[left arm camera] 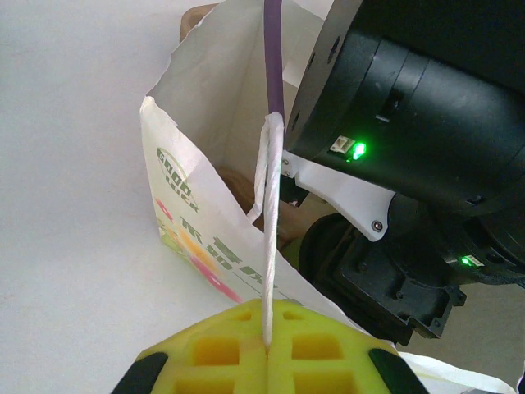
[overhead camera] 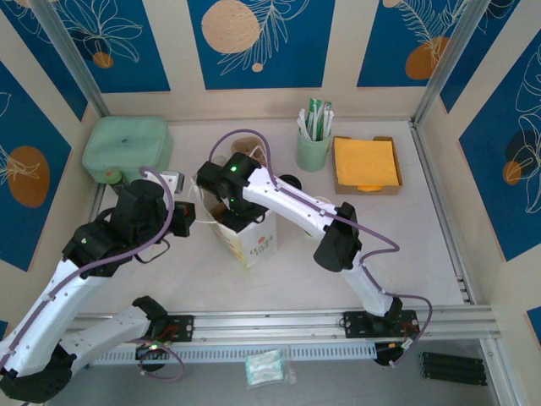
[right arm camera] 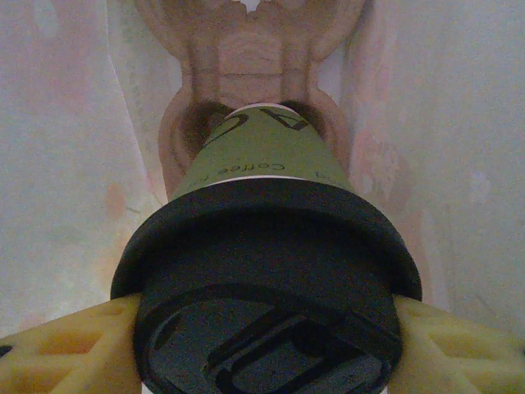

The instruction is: Pack the takeout coffee

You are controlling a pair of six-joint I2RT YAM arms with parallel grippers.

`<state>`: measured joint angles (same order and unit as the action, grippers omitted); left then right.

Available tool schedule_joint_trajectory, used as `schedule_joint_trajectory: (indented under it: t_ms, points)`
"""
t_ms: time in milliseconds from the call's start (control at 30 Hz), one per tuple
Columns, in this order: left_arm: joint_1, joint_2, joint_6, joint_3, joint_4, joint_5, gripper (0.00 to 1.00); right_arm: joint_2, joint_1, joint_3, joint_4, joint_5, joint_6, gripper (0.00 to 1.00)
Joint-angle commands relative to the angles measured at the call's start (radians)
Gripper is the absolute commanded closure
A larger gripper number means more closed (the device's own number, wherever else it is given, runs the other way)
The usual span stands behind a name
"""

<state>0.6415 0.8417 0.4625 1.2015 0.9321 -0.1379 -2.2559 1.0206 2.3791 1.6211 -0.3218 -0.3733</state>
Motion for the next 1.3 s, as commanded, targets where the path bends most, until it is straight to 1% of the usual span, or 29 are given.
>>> schedule_joint_trajectory:
  t_ms: [0,233,700,1133,1267]
  points:
    - [-0.008,-0.001,0.0,0.026,0.001,0.011,1.0,-0.064,0.0,0.021,0.151,-0.018,0.001,0.4]
    - [-0.008,-0.004,0.002,0.02,0.002,0.01,1.0,-0.019,0.01,0.045,0.154,-0.001,-0.007,0.4]
    - [-0.008,0.005,0.004,0.01,-0.004,0.006,1.0,0.065,0.012,0.012,0.154,-0.003,-0.03,0.4]
    - [-0.008,0.007,0.007,0.003,-0.006,0.004,1.0,0.101,0.018,-0.002,0.154,0.016,-0.033,0.4]
    - [-0.008,0.007,0.009,0.004,-0.007,0.003,1.0,0.105,0.022,-0.04,0.154,0.036,-0.017,0.4]
